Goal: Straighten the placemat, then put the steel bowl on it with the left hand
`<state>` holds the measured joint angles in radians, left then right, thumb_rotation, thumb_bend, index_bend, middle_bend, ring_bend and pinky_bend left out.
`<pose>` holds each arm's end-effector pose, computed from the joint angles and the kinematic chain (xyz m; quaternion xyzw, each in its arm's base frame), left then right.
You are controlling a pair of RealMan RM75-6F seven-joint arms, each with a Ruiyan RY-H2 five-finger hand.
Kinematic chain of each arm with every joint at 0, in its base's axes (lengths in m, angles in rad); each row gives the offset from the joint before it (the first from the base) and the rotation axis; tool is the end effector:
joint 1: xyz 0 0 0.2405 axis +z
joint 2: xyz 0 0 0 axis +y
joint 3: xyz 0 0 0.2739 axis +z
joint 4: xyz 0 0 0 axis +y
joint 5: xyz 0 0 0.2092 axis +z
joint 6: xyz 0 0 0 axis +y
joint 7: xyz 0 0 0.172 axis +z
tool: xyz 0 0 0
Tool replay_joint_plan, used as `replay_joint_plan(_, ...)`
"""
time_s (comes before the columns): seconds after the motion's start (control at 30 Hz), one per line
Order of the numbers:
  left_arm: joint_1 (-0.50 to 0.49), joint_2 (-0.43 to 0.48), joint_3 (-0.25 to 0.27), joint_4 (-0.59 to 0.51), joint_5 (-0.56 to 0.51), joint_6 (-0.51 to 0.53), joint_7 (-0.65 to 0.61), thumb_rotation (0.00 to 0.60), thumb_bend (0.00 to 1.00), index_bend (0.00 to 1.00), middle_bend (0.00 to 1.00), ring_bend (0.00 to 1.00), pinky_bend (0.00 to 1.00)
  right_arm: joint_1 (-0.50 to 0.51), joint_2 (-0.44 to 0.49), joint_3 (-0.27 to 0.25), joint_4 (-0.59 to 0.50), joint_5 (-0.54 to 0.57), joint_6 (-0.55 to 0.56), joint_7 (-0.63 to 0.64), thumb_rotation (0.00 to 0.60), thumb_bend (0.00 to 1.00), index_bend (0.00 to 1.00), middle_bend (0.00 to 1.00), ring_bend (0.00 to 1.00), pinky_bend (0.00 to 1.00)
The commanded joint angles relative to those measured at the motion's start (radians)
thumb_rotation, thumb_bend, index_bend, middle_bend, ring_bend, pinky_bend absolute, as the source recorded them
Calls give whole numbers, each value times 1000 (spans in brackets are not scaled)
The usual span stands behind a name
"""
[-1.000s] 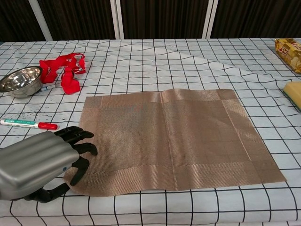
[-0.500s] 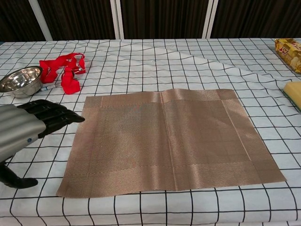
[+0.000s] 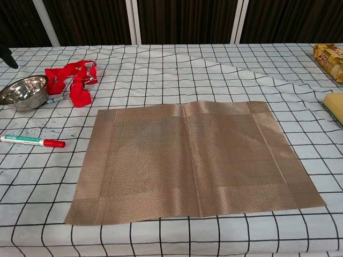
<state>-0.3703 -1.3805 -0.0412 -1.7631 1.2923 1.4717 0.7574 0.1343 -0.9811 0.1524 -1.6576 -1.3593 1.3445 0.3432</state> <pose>-0.2300 0.2759 0.0728 -0.6808 -0.2585 -0.3064 0.6130 -0.3324 -0.2467 0.2157 0.5051 -0.4823 0.4554 0.5521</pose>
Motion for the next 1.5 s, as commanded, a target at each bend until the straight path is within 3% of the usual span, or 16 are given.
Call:
replay_joint_plan(0.03, -25, -7, -73, 124, -102, -56, -39, 600, 185, 275, 155, 20, 66, 0, 1, 0, 0, 1, 0, 1, 600, 76, 7, 0, 0, 145)
replay_joint_plan(0.23, -70, -57, -123, 264, -191, -145, -45, 600, 186, 288, 174, 22, 72, 1, 2, -1, -2, 3, -5, 1, 600, 76, 7, 0, 0, 144)
replay_joint_plan(0.63, -169, -178, -158, 433, -267, -294, -37, 600, 186, 304, 197, 43, 87, 0, 5, 4, -5, 13, -7, 5, 600, 76, 7, 0, 0, 144)
replay_joint_plan(1.27, -231, -288, -194, 632, -377, -370, 2, 600, 198, 422, 213, 44, 97, 1, 10, 6, -11, 22, -17, 11, 600, 76, 7, 0, 0, 145)
replay_joint_plan(1.5, -266, -339, -205, 720, -407, -406, 16, 600, 262, 454, 218, 45, 98, 2, 13, 8, -14, 31, -22, 12, 600, 76, 7, 0, 0, 144)
